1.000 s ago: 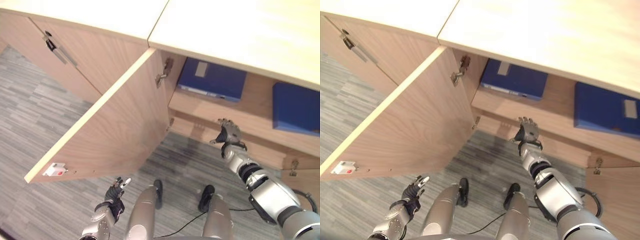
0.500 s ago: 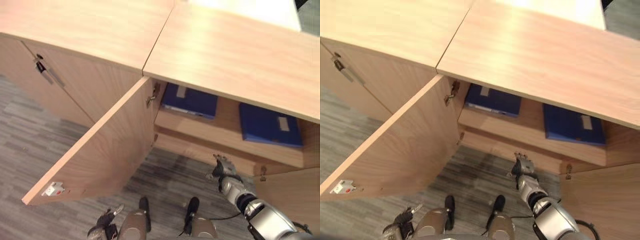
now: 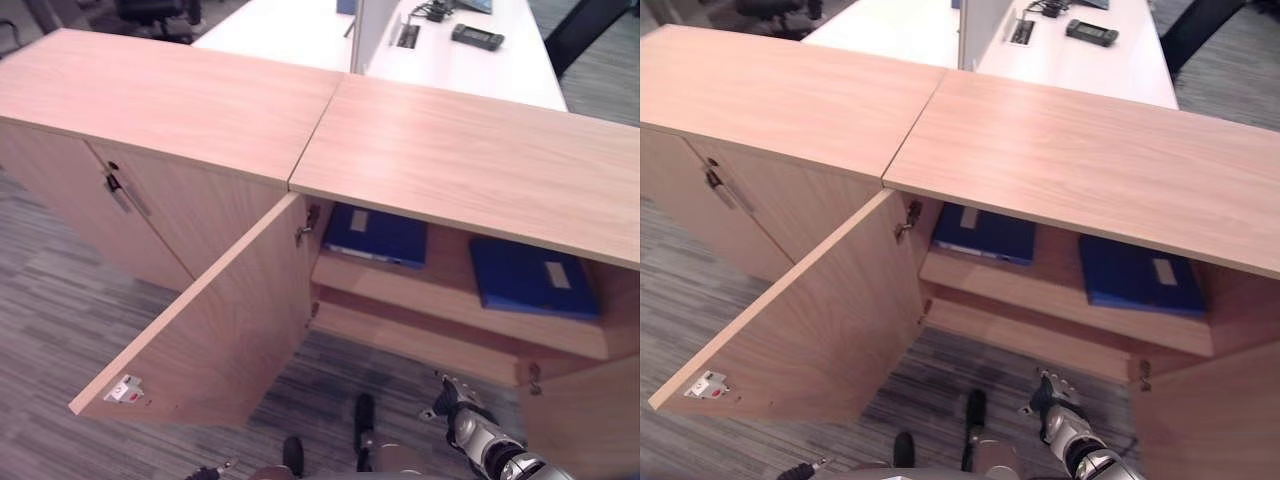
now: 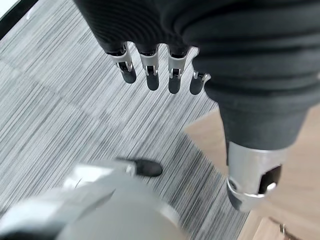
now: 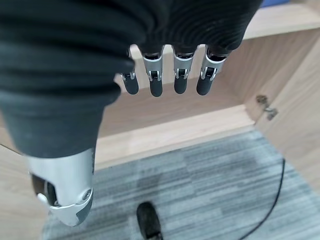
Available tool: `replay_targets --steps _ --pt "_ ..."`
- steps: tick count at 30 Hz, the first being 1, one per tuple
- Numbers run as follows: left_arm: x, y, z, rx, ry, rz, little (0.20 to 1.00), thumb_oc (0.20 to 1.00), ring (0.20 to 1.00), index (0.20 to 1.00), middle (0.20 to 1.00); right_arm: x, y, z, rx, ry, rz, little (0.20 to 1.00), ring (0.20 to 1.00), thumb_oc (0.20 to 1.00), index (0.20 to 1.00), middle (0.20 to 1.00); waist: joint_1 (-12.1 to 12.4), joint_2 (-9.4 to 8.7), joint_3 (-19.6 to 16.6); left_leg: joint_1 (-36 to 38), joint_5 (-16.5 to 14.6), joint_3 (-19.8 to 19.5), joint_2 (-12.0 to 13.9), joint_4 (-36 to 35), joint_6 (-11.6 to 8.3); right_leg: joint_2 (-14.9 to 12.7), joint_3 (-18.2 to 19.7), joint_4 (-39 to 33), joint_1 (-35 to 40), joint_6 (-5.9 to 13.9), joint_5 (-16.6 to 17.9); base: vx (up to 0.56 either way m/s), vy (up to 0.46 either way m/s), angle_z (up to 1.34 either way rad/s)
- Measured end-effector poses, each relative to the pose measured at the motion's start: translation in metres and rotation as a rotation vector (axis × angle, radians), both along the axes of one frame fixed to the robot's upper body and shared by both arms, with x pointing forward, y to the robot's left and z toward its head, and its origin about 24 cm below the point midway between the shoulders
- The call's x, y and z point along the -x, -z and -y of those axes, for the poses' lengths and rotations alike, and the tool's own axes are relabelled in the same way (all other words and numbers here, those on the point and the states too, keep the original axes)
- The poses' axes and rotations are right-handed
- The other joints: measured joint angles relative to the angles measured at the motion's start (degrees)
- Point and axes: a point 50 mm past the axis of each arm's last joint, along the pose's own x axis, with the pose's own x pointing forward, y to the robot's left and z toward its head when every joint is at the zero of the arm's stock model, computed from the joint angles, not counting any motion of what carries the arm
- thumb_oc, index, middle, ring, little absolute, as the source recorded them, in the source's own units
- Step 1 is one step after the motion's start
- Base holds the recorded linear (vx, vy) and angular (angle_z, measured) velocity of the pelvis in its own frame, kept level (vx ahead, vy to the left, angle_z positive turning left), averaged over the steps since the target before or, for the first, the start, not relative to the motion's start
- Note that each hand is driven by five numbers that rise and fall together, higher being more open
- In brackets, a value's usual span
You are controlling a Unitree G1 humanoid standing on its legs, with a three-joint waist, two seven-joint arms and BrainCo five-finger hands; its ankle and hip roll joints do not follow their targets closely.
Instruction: Put the empty folder in the office cabinet
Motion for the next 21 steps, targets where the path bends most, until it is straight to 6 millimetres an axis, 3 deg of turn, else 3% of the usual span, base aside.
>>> replay_targets --steps 1,2,5,8,10,12,14,17,20,21 --pt "0.003 0.001 0.002 0.003 0.01 -0.011 1.0 1.0 1.0 1.0 1.0 0.001 0.001 0.0 -0.005 -0.001 -0.001 1.0 1.0 1.0 1.0 1.0 0.05 0.15 -0.04 0.45 -0.15 -0.58 0.68 0.19 -0.47 0.79 -0.38 -0.78 0.84 -0.22 -0.12 0.22 -0.196 0.3" --pt "0.005 0.001 0.002 0.003 0.02 -0.019 1.0 1.0 1.0 1.0 1.0 0.005 0.002 0.001 -0.004 0.007 -0.01 1.0 1.0 1.0 1.0 1.0 0.73 0.38 -0.16 0.37 -0.53 -0.83 2.23 1.14 -1.58 2.19 -0.68 -0.56 1.18 -2.33 -0.76 0.17 -0.16 0.18" --pt "0.003 0.001 0.004 0.005 0.034 -0.018 1.0 1.0 1.0 1.0 1.0 0.018 0.006 0.008 0.005 0.04 -0.045 1.0 1.0 1.0 1.0 1.0 0.73 0.12 -0.04 0.64 -1.42 -1.53 3.6 1.44 -2.46 3.5 -1.73 -0.63 2.34 -6.11 -1.6 0.2 -0.165 0.14" --pt "-0.003 0.001 0.005 0.004 0.038 -0.004 1.0 1.0 1.0 1.0 1.0 0.039 0.013 0.015 0.002 0.101 -0.096 1.0 1.0 1.0 1.0 1.0 0.55 0.4 -0.31 1.77 -2.28 -2.24 4.73 1.26 -3.17 4.54 -2.45 -0.35 3.58 -7.76 -2.6 0.21 -0.167 0.12" --pt "-0.008 0.0 0.006 -0.003 0.046 0.003 1.0 1.0 1.0 1.0 1.0 0.061 0.019 0.02 0.003 0.144 -0.146 1.0 1.0 1.0 1.0 1.0 0.37 0.74 -0.44 1.29 -3.54 -2.55 5.47 4.01 -3.79 5.14 -2.89 1.28 3.89 -10.14 -4.25 0.11 -0.138 0.12" --pt "-0.013 -0.001 0.005 -0.009 0.05 0.014 1.0 1.0 1.0 1.0 1.0 0.07 0.021 0.024 0.007 0.182 -0.175 1.0 1.0 1.0 1.0 1.0 0.05 0.69 -0.4 0.13 -3.74 -2.43 5.18 7.46 -4.13 4.89 -2.99 1.32 4.38 -10.59 -4.69 0.13 -0.104 0.07" --pt "-0.026 -0.003 0.007 -0.015 0.07 0.041 1.0 1.0 1.0 1.0 1.0 0.069 0.021 0.026 0.002 0.205 -0.166 1.0 1.0 1.0 1.0 1.0 -0.04 0.71 -0.27 -1.37 -3.39 -2.45 4.76 10.97 -4.72 4.42 -2.99 1.23 4.66 -10.98 -5.0 0.17 -0.078 0.05" --pt "-0.033 -0.004 0.012 -0.01 0.069 0.068 1.0 1.0 1.0 1.0 1.0 0.063 0.019 0.026 -0.003 0.209 -0.148 1.0 1.0 1.0 1.0 1.0 -0.16 1.03 -0.29 -1.0 -1.81 -2.42 4.76 11.39 -7.17 4.44 -2.99 0.75 5.68 -11.52 -5.5 0.09 -0.05 0.03" --pt "-0.044 -0.005 0.019 0.009 0.071 0.115 1.0 1.0 1.0 1.0 1.0 0.056 0.017 0.026 -0.009 0.225 -0.124 1.0 1.0 1.0 1.0 1.0 -0.02 0.47 0.27 -4.81 -1.06 -2.43 4.26 19.7 -8.07 4.11 -3.09 0.6 6.13 -12.7 -6.3 0.04 -0.036 0.08" --pt "-0.053 -0.007 0.024 0.019 0.078 0.141 1.0 1.0 1.0 1.0 1.0 0.051 0.015 0.026 -0.014 0.234 -0.109 1.0 1.0 1.0 1.0 1.0 -0.11 0.56 0.68 -8.38 -0.17 -3.29 3.98 25.51 -9.74 3.88 -2.39 1.75 5.48 -13.76 -7.07 0.08 0.046 0.29"
